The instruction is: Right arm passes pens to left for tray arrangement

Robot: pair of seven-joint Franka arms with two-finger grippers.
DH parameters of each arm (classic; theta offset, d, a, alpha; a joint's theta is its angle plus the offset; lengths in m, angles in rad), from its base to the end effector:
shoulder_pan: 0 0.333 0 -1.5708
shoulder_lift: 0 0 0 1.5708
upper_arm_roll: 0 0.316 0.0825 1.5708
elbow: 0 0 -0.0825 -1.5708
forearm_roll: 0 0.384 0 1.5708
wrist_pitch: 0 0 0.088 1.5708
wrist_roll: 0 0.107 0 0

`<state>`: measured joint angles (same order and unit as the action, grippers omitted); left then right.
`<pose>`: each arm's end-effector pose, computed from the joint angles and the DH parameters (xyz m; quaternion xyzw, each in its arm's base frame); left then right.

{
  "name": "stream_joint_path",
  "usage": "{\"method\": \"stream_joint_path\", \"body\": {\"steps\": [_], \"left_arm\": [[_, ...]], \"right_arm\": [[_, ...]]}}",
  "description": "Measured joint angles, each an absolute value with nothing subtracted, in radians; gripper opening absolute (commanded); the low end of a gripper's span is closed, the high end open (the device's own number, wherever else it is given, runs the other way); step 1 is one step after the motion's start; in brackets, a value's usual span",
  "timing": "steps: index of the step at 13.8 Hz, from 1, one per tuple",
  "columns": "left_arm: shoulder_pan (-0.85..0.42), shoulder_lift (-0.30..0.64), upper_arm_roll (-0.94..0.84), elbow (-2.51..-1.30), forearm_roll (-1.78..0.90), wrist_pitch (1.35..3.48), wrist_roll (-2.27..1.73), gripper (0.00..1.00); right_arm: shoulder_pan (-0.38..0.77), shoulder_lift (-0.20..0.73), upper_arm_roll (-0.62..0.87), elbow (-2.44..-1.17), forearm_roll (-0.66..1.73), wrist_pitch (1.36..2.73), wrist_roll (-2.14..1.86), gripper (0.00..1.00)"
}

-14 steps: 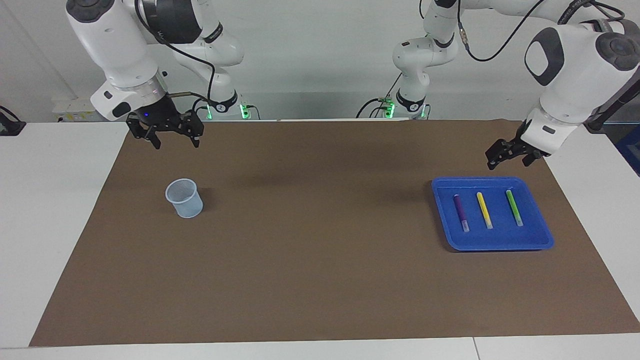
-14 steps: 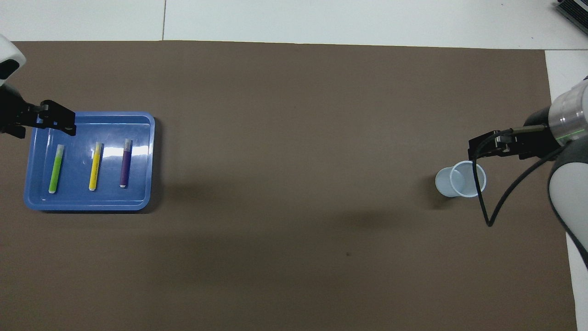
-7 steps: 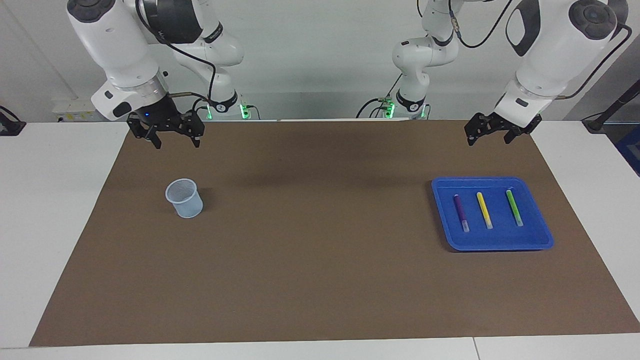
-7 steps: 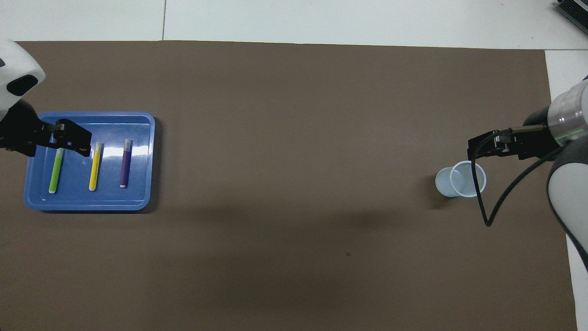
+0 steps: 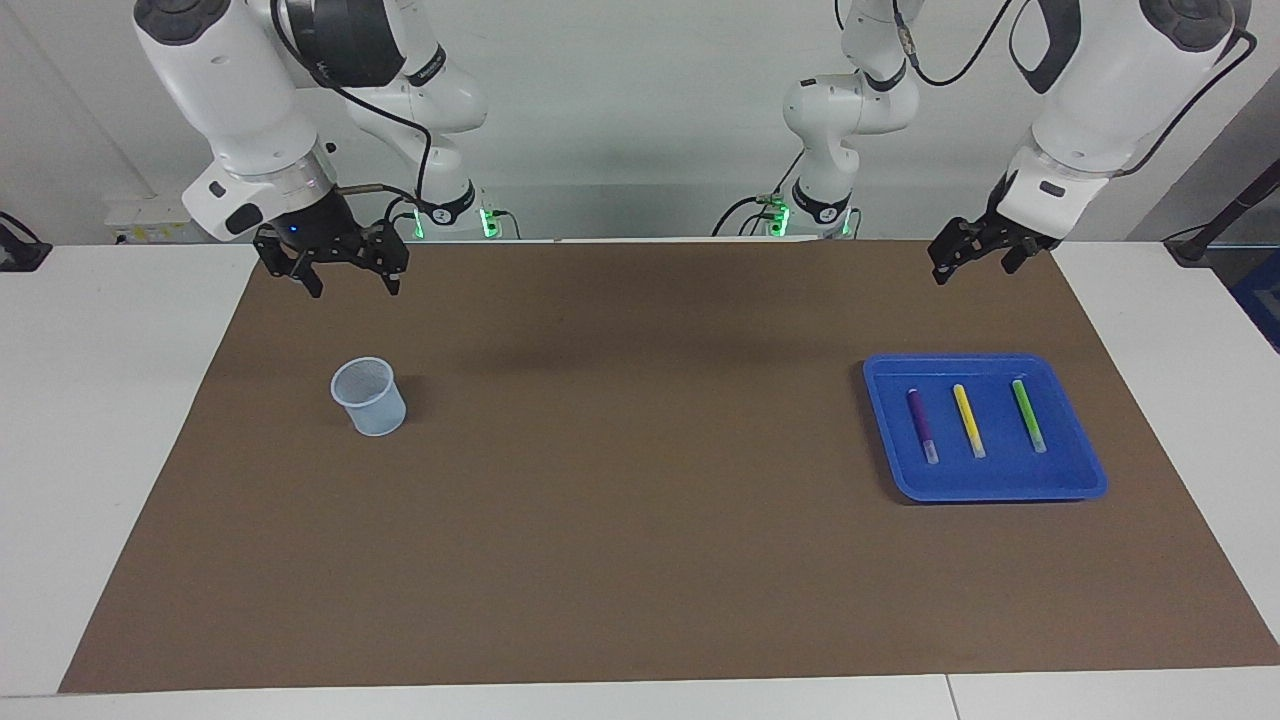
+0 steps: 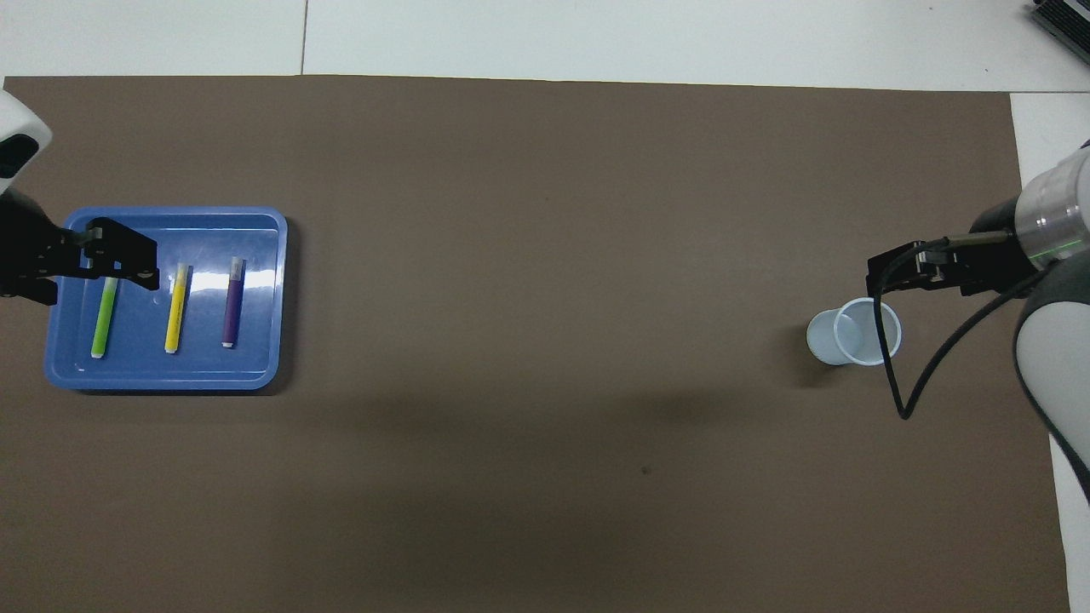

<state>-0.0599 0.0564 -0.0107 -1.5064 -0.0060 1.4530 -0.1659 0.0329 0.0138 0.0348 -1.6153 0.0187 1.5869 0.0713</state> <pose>0.5578 -0.0400 0.6134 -0.9974 -0.0474 0.0549 0.0032 0.5570 0.0396 0.5972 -0.9997 0.0021 0.0217 0.0081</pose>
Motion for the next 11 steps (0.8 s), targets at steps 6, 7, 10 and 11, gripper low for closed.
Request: {"method": "stream_joint_path", "body": {"steps": [6, 7, 10, 11], "left_arm": [[-0.091, 0.028, 0.056, -1.523, -0.017, 1.463, -0.044, 1.0], [-0.091, 0.024, 0.053, -1.523, -0.017, 1.463, -0.043, 1.0], [-0.084, 0.023, 0.029, -1.523, -0.017, 1.463, -0.042, 1.0], [-0.081, 0.023, 0.019, -1.525, -0.017, 1.463, -0.042, 1.0]], "right_arm": [[0.033, 0.014, 0.04, -1.615, 0.019, 1.587, 0.071, 1.0], [0.033, 0.014, 0.04, -1.615, 0.019, 1.587, 0.071, 1.0], [0.033, 0.014, 0.04, -1.615, 0.019, 1.587, 0.071, 1.0], [0.033, 0.014, 0.04, -1.615, 0.019, 1.587, 0.071, 1.0]]}}
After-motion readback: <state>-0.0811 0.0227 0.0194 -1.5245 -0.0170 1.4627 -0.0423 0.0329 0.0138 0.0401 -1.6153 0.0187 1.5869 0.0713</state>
